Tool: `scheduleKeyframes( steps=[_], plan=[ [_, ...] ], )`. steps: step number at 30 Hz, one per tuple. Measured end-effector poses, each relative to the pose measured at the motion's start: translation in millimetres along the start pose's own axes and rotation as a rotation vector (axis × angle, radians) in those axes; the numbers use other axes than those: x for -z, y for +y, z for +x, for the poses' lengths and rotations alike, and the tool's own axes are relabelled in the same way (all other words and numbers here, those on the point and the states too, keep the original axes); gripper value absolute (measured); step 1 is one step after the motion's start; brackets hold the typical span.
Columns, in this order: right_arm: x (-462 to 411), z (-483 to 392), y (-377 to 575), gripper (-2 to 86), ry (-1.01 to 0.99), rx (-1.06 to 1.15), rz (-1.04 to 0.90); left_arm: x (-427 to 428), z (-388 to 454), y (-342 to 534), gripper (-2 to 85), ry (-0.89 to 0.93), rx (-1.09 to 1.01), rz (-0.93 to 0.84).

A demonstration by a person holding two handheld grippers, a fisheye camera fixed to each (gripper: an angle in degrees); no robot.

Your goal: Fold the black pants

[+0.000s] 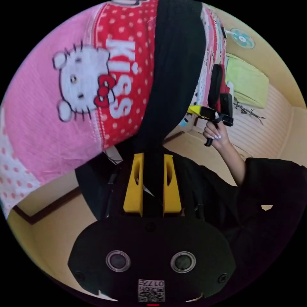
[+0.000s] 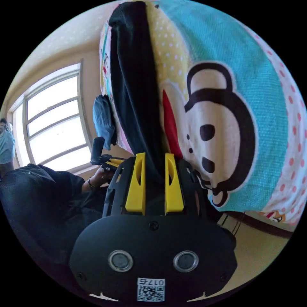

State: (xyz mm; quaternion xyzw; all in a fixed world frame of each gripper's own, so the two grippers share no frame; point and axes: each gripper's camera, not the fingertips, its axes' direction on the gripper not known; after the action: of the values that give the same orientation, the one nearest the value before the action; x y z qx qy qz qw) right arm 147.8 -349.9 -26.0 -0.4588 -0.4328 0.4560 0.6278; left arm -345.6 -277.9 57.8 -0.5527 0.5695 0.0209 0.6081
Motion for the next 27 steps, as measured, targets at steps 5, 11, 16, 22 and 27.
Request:
scheduleKeyframes(
  steps=[5,11,16,22,27],
  plan=[
    [27,-32,-60,8.8,0.051,0.171,0.188,57,33,-13,9.9,-0.074,-0.098,0.355],
    [-14,-12,-99,8.6,-0.008,0.165,0.036,25,43,-49,9.0,-0.091,-0.073,0.338],
    [18,-14,-45,3.8,-0.171,0.191,0.152,18,50,4,1.1,0.26,-0.113,0.505],
    [-12,23,-38,3.5,0.13,0.079,-0.109,-6,19,21,1.7,0.122,0.022,0.459],
    [24,40,-29,7.5,-0.031,0.079,0.085,20,20,19,12.9,0.105,-0.049,0.449]
  ],
)
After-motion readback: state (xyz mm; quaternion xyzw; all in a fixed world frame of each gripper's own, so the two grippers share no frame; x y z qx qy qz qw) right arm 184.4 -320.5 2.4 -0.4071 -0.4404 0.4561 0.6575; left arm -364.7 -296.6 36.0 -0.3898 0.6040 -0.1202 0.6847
